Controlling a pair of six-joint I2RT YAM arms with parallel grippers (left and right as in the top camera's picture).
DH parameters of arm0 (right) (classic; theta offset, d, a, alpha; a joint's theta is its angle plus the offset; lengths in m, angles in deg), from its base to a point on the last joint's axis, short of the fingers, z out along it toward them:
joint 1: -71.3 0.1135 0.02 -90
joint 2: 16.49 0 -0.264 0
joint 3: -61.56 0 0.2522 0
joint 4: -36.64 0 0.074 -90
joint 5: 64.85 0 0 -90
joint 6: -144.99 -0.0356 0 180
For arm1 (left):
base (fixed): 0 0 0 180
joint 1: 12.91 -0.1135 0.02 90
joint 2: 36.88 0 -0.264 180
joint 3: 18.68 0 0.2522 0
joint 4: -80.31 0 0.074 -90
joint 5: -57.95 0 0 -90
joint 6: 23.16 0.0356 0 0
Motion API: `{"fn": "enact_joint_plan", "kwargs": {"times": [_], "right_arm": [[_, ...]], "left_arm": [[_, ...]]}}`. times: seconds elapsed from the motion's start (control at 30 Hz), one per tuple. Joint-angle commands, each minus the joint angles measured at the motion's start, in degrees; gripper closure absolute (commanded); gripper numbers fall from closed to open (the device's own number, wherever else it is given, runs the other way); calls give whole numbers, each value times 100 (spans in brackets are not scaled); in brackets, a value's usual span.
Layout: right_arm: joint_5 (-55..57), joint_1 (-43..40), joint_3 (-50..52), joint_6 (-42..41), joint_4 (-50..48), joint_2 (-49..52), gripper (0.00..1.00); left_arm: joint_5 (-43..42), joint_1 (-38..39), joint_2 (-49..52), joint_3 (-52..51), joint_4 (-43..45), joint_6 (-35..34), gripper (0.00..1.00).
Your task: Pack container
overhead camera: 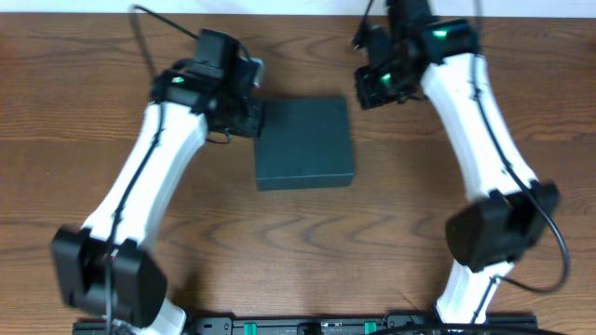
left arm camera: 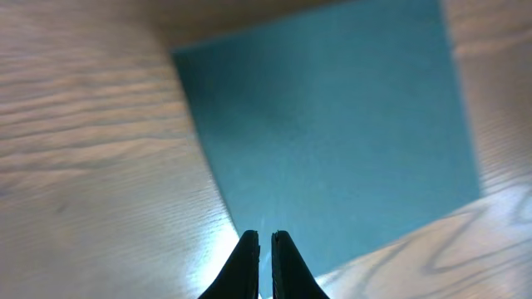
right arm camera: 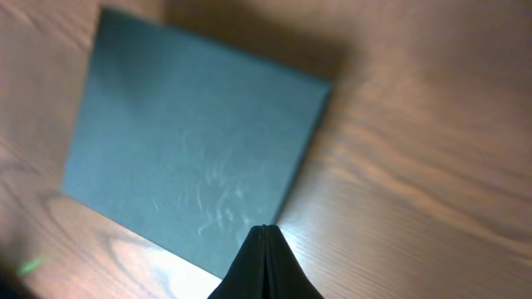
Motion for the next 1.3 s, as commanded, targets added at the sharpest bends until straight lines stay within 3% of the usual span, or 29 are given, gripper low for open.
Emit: {"fn": "enact_joint_plan", "kwargs": {"times": [0.0, 0.3, 0.57, 0.8, 1.03, 1.1, 1.27], "right_arm": [[-264, 221, 37, 59, 87, 431, 99], [-243, 400, 37, 76, 149, 1467, 99], [-452, 400, 7, 267, 109, 1410, 99], [450, 400, -98, 155, -511, 66, 99], [2221, 400, -105, 160, -1427, -1875, 99], [2643, 400, -105, 160, -1475, -2417, 99], [2933, 400, -105, 160, -1362, -3644, 99]], "left_arm": [[87, 44, 511, -81, 61, 271, 94], [85, 44, 1606, -81, 151, 269, 94], [87, 31, 1526, 59, 57, 269, 94], [142, -210, 396, 793, -415, 269, 94], [1250, -680, -1427, 1163, -503, 273, 93], [1506, -820, -1917, 1163, -525, 273, 79], [1611, -1102, -3003, 1163, -568, 275, 64]]}}
